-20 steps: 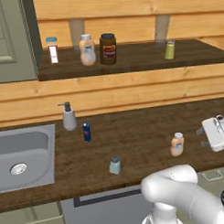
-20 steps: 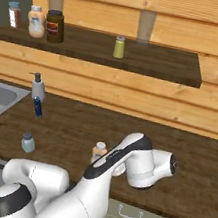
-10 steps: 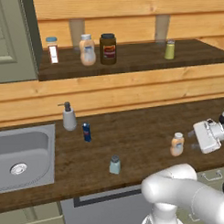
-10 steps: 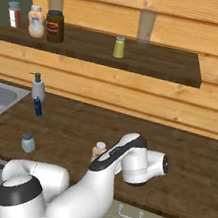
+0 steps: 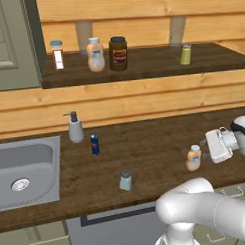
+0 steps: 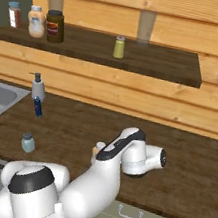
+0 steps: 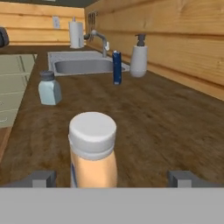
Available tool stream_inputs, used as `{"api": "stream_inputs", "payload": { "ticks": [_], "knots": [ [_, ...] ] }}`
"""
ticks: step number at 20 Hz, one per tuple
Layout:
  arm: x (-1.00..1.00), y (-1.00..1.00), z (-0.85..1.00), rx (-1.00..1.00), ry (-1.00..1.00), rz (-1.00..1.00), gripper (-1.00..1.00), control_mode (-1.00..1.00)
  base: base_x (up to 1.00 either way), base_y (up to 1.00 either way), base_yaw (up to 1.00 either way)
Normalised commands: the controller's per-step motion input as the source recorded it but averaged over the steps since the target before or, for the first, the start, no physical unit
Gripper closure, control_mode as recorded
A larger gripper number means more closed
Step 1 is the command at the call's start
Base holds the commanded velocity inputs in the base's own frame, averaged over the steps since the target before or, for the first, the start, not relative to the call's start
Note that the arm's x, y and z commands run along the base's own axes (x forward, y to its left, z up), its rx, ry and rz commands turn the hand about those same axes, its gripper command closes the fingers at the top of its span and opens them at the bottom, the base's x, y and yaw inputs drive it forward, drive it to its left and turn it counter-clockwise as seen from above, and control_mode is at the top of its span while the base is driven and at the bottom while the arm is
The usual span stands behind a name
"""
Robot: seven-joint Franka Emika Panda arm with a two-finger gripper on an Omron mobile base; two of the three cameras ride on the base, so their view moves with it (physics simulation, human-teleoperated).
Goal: Put the shaker and condiment bottle from the counter next to their counterparts in the cabinet.
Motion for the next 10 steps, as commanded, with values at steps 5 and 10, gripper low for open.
{"api": "stream_inputs", "payload": {
  "ticks": [5, 10],
  "knots": [
    [-0.04, 0.0, 0.0, 0.0, 0.0, 0.0, -1.0, -1.0, 0.0, 0.0, 0.0],
    [-0.06, 0.12, -0.09, 0.0, 0.0, 0.0, -1.0, -1.0, 0.0, 0.0, 0.0]
  ]
}}
